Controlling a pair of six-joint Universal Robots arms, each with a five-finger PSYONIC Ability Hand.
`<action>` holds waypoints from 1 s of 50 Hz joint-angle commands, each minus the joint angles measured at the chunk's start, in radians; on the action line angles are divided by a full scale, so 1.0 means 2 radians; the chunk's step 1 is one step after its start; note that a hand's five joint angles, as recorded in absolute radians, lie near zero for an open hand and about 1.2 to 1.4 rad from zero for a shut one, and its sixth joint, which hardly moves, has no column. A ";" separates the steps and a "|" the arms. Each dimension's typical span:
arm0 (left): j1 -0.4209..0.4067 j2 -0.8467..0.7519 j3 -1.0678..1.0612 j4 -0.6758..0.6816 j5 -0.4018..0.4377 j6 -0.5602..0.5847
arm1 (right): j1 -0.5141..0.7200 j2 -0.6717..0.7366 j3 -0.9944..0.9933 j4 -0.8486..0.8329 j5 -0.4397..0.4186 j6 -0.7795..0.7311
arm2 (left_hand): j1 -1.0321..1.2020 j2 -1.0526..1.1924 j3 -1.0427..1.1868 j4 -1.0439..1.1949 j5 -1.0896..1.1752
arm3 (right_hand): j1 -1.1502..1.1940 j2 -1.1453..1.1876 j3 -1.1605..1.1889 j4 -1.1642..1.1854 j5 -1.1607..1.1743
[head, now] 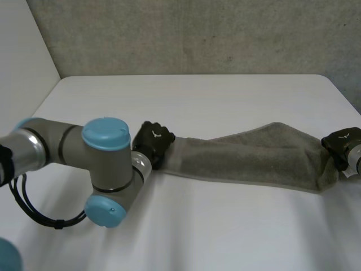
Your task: Fold the towel.
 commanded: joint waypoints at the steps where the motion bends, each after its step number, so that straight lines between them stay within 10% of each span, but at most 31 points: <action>1: 0.007 0.076 -0.018 0.001 0.000 -0.032 | 0.013 -0.062 0.011 0.004 0.000 0.011 | -0.054 -0.057 -0.070 -0.059 0.129 | 0.043 0.049 0.027 0.026 0.033; 12: 0.045 0.209 -0.024 -0.018 0.003 -0.080 | 0.040 -0.226 -0.007 0.070 -0.050 0.101 | -0.054 -0.057 -0.070 -0.059 0.129 | 0.043 0.049 0.027 0.026 0.033; 22: 0.066 0.238 -0.088 -0.047 0.069 -0.097 | 0.039 -0.229 -0.029 0.154 -0.108 0.138 | -0.054 -0.057 -0.070 -0.059 0.129 | 0.043 0.049 0.027 0.026 0.033; 25: 0.059 0.212 -0.113 -0.042 0.076 -0.092 | 0.040 -0.213 -0.015 0.146 -0.105 0.136 | -0.421 -0.425 -0.438 -0.427 -0.239 | 0.043 0.049 0.027 0.026 0.033; 31: 0.046 0.136 -0.097 -0.042 0.077 -0.077 | 0.035 -0.184 0.009 0.123 -0.104 0.131 | -0.655 -0.659 -0.672 -0.661 -0.472 | 0.043 0.049 0.027 0.026 0.033; 50: 0.023 -0.001 0.001 -0.045 0.049 0.000 | 0.028 -0.137 0.012 0.092 -0.099 0.116 | -0.545 -0.549 -0.562 -0.551 -0.362 | 0.043 0.049 0.027 0.026 0.033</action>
